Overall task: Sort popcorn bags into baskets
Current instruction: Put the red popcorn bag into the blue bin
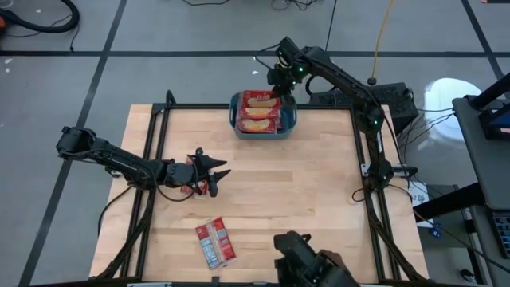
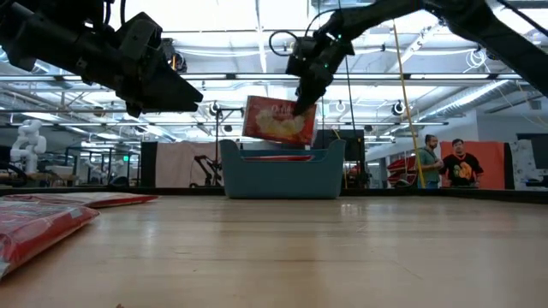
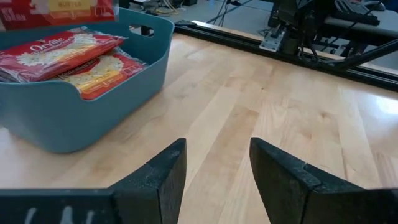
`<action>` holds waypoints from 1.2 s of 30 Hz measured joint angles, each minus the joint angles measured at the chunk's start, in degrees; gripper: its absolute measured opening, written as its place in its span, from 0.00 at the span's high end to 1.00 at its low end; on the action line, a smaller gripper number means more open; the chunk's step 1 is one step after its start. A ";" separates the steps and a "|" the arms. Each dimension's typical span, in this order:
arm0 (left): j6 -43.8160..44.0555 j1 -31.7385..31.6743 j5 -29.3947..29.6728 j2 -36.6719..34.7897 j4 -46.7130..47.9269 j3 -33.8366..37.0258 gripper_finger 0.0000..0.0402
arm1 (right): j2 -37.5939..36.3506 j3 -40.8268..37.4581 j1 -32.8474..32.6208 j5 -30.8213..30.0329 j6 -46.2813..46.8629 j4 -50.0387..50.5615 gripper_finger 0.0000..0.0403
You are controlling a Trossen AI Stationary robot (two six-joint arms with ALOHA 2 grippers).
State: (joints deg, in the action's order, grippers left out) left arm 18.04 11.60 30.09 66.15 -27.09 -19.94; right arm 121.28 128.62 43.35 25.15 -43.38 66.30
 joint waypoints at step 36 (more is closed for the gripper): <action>0.48 0.04 -0.54 0.33 -0.07 0.02 0.55 | 1.45 -6.51 -0.14 -3.41 1.96 -13.88 0.62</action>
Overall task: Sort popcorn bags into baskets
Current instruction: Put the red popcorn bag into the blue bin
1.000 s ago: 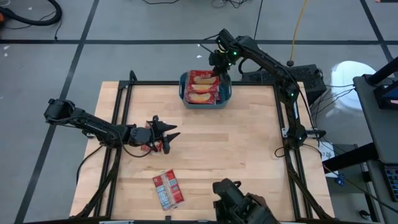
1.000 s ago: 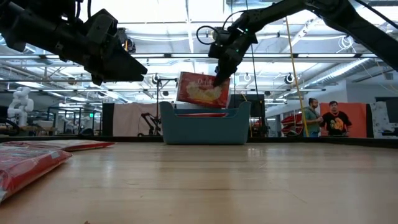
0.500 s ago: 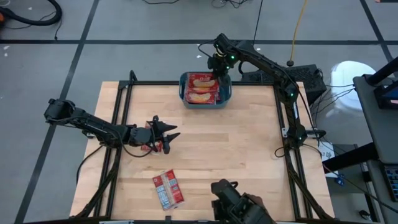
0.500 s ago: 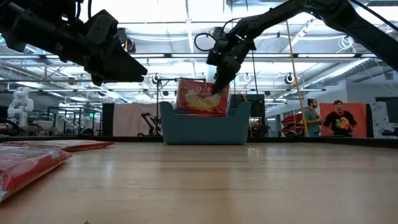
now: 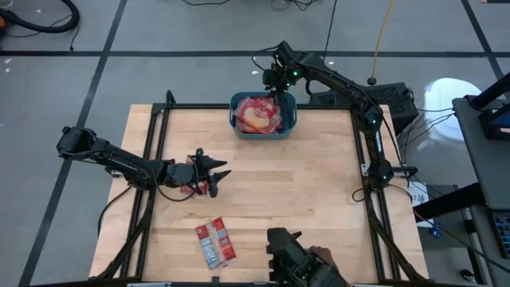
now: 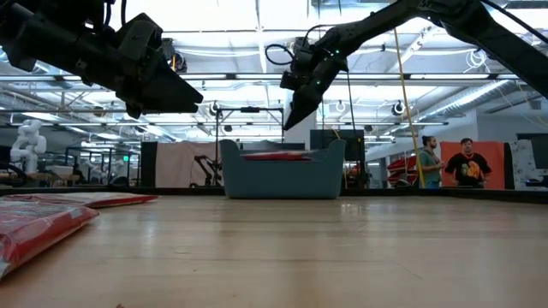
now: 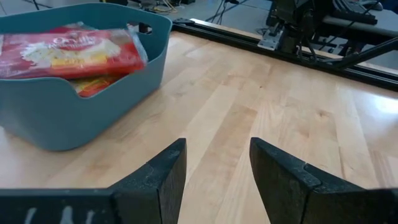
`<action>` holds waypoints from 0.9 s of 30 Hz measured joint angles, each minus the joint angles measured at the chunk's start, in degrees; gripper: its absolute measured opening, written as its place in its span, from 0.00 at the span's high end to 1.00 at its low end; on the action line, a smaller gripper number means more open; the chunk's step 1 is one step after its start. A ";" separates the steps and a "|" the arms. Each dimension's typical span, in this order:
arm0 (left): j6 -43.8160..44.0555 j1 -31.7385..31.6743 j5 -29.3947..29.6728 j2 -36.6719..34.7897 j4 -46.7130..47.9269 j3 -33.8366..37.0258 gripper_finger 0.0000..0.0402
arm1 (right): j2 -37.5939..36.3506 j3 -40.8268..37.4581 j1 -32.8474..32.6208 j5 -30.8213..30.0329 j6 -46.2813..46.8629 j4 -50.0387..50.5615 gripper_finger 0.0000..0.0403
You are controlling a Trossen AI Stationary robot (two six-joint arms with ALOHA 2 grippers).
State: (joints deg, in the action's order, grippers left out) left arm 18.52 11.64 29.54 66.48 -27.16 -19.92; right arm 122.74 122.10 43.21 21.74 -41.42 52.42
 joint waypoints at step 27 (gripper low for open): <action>0.90 1.64 -0.09 -0.04 0.04 0.00 0.55 | -6.96 -25.11 -13.91 -11.80 13.68 -17.13 0.84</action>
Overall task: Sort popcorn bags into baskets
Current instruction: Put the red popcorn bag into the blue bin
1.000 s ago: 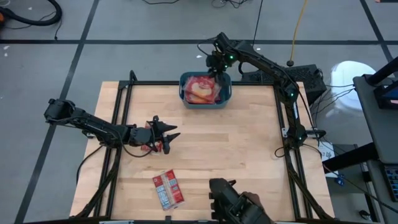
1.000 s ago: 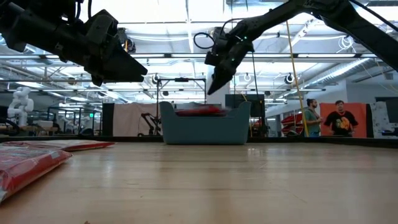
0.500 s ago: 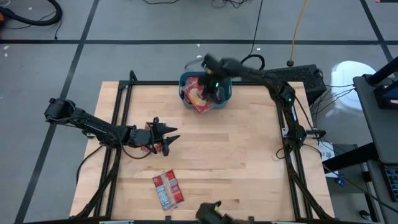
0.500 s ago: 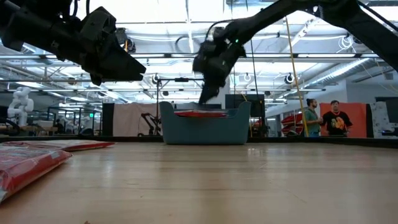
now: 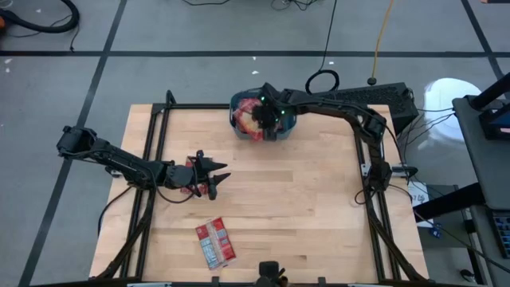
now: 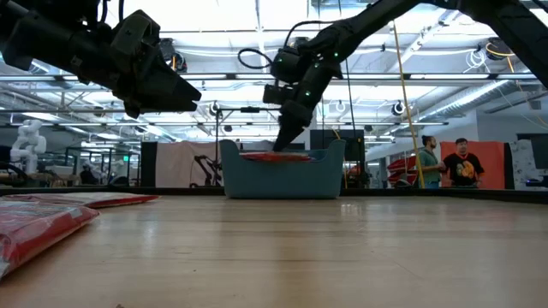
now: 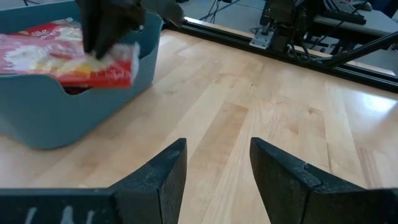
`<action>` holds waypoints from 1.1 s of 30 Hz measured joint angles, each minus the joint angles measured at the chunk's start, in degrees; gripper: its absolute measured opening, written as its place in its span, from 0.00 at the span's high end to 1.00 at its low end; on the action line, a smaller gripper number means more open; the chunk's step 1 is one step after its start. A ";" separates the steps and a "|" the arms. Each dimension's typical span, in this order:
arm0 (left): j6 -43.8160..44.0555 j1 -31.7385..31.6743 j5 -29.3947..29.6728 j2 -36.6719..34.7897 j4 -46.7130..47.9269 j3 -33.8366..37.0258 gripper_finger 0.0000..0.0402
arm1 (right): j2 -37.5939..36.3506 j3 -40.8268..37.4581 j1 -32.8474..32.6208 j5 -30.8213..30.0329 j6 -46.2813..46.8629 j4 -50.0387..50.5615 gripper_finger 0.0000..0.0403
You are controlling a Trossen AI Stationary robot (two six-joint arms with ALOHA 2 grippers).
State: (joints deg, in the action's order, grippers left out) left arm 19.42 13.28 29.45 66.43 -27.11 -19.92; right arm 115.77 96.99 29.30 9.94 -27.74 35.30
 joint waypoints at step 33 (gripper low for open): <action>-0.12 -0.07 0.11 0.00 -0.09 0.00 0.55 | -6.52 -7.48 -1.31 3.23 3.83 -4.23 0.99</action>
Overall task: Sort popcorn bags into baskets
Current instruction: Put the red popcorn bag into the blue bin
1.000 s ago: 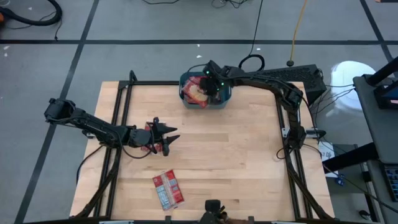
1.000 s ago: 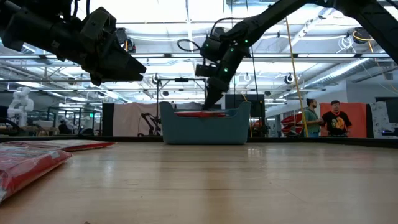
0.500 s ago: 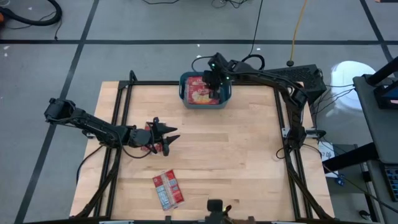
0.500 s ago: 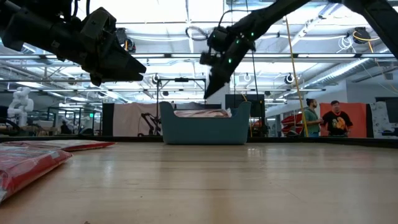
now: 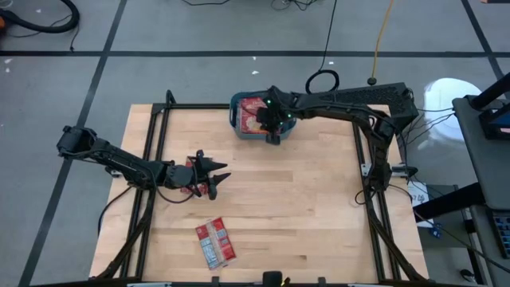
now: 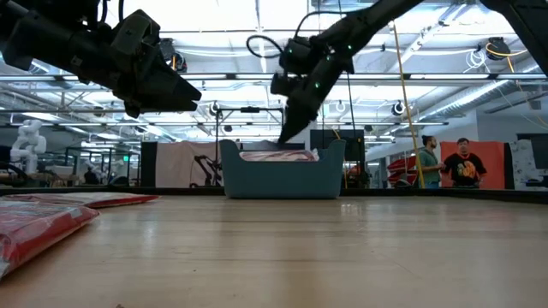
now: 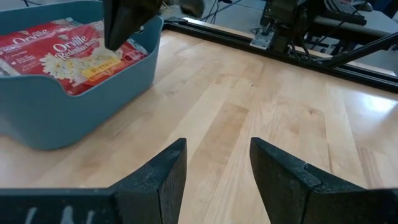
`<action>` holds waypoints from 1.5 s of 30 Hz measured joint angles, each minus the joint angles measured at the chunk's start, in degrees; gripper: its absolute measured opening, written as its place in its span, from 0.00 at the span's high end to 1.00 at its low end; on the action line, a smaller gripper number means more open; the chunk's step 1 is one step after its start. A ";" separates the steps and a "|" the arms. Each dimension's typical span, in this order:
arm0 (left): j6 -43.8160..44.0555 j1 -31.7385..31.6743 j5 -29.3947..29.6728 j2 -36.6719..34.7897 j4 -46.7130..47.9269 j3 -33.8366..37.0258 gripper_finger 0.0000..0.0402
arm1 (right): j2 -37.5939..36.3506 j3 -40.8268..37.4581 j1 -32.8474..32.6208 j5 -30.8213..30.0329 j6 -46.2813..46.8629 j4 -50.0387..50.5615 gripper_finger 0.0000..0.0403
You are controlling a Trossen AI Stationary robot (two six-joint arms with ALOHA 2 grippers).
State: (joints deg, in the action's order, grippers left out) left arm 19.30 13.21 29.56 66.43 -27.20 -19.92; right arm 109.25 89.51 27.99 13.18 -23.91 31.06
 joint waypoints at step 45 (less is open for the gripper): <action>13.23 -0.11 6.05 -0.50 19.83 -0.02 0.55 | -31.64 -48.72 -21.83 -10.31 19.38 -51.13 1.00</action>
State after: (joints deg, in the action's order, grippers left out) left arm 32.52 13.10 35.61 65.93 -7.38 -19.94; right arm 77.61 40.79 6.16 2.87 -4.53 -20.07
